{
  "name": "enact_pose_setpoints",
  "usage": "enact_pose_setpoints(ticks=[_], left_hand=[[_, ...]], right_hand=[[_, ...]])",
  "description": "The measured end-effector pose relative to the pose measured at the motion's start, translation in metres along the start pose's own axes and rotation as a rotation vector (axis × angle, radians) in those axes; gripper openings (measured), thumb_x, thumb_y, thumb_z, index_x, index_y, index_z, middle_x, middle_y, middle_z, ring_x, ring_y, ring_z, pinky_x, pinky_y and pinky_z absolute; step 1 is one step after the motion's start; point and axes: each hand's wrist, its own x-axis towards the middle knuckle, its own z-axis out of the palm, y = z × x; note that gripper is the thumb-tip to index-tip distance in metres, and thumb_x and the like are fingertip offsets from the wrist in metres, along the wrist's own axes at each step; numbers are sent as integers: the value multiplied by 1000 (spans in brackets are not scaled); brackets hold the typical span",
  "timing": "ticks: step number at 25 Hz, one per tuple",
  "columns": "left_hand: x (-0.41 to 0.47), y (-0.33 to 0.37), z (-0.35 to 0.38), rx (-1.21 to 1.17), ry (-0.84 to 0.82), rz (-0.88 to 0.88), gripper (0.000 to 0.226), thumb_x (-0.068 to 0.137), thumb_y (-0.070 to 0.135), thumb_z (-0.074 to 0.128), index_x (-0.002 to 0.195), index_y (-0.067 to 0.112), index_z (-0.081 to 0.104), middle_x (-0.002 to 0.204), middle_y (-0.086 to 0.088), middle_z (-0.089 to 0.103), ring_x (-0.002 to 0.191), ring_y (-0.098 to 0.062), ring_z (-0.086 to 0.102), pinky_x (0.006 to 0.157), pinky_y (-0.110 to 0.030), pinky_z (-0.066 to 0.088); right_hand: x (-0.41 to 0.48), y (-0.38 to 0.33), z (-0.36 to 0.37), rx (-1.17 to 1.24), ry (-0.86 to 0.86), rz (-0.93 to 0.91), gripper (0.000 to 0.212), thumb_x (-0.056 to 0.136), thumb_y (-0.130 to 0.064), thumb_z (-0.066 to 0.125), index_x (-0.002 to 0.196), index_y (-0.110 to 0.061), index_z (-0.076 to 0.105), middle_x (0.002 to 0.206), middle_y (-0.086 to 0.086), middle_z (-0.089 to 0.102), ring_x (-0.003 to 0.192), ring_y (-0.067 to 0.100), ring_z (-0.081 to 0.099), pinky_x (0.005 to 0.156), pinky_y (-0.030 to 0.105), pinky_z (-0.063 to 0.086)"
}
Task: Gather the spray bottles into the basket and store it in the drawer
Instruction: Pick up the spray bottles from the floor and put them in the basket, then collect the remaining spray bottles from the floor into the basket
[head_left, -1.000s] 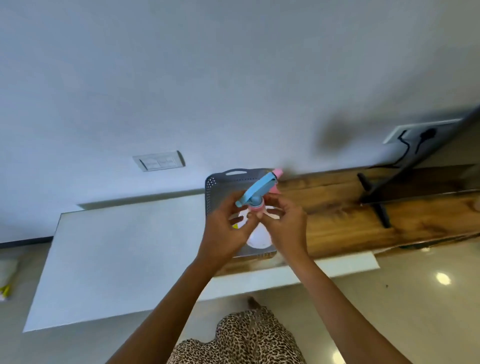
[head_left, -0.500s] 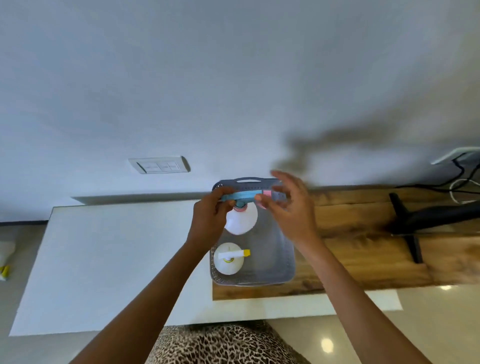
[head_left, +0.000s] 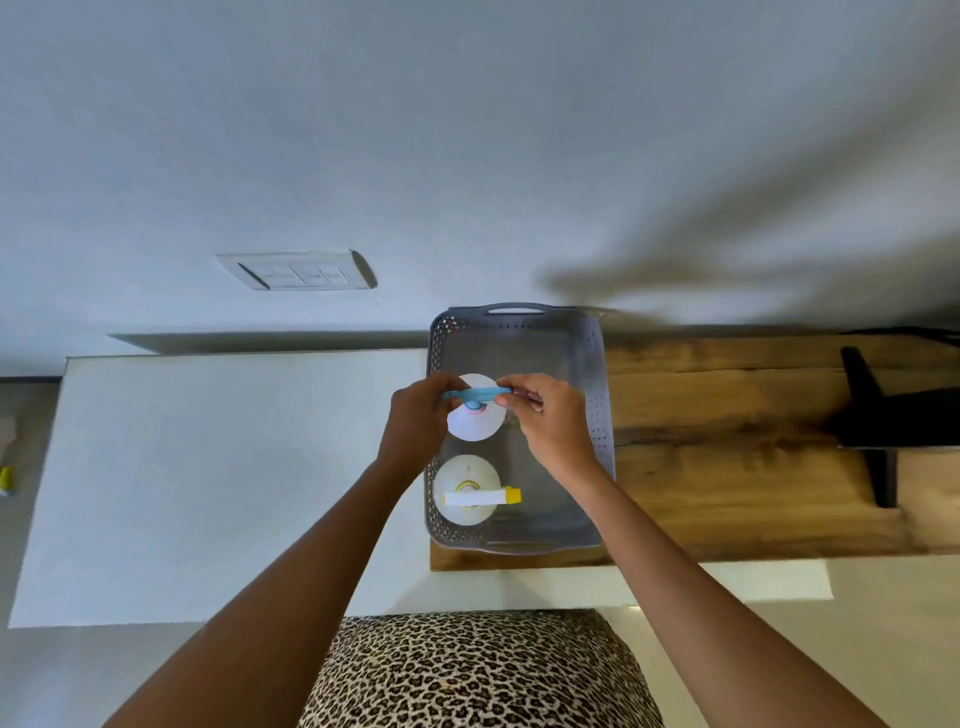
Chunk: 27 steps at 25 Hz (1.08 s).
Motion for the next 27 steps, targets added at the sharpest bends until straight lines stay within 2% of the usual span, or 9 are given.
enact_pose_setpoints(ticks=[6, 10, 12, 16, 19, 22, 23, 26, 27], left_hand=[[0, -9, 6, 47, -31, -6, 19, 86, 1, 54, 101, -2, 64, 107, -20, 68, 95, -30, 62, 82, -22, 42], [0, -13, 7, 32, 10, -36, 17, 86, -1, 52, 98, -2, 64, 103, -19, 69, 83, -17, 56, 75, -18, 39], [0, -13, 6, 26, 17, -43, 17, 86, -2, 52, 98, -2, 64, 103, -19, 69, 83, -16, 55, 75, -19, 39], [-3, -12, 7, 28, -8, -62, 21, 84, 1, 58, 104, -1, 61, 111, -19, 66, 97, -28, 60, 81, -23, 42], [-12, -10, 4, 56, -4, -56, 26, 85, 8, 58, 110, 1, 57, 117, -18, 63, 103, -30, 59, 84, -29, 45], [-24, -9, -6, 105, 25, -11, 28, 86, 13, 58, 112, 2, 56, 121, -18, 61, 106, -29, 57, 82, -26, 41], [-29, -9, -11, 113, 38, 5, 29, 86, 14, 59, 112, 2, 56, 122, -17, 60, 108, -28, 56, 82, -25, 39], [-47, -9, -28, 134, 81, 61, 28, 86, 14, 59, 110, 2, 57, 125, -16, 58, 115, -27, 53, 85, -23, 35], [-56, -11, -36, 138, 96, 76, 27, 86, 14, 58, 111, 2, 56, 127, -15, 57, 117, -27, 51, 87, -23, 36]], right_hand=[[-3, 14, 7, 24, -38, 96, 21, 79, -2, 68, 100, -1, 69, 97, 17, 71, 89, 26, 66, 84, 36, 55], [-3, 16, 11, 55, -43, 114, 21, 79, -3, 69, 100, -2, 69, 98, 16, 71, 87, 19, 64, 84, 31, 55], [-3, 16, 11, 58, -48, 117, 22, 78, -3, 69, 100, -2, 69, 99, 15, 71, 86, 17, 64, 84, 30, 55], [-5, 15, 9, 66, -63, 139, 26, 78, -6, 71, 103, -4, 67, 102, 14, 70, 90, 16, 64, 87, 32, 55], [-9, 11, 6, 50, -40, 134, 34, 76, -11, 73, 109, -7, 65, 113, 13, 67, 99, 20, 62, 86, 28, 53], [-16, -2, 2, 42, 3, 122, 35, 76, -15, 74, 109, -8, 65, 123, 13, 62, 110, 25, 59, 91, 38, 53], [-20, -8, 1, 29, 15, 103, 34, 76, -18, 74, 108, -9, 65, 125, 12, 61, 114, 25, 58, 92, 37, 52], [-33, -29, 1, -69, 104, 20, 35, 76, -28, 73, 106, -12, 64, 131, 6, 57, 124, 19, 49, 84, 11, 38], [-40, -38, 3, -78, 125, 1, 35, 77, -29, 73, 106, -12, 64, 133, 6, 55, 126, 19, 46, 85, 10, 37]])
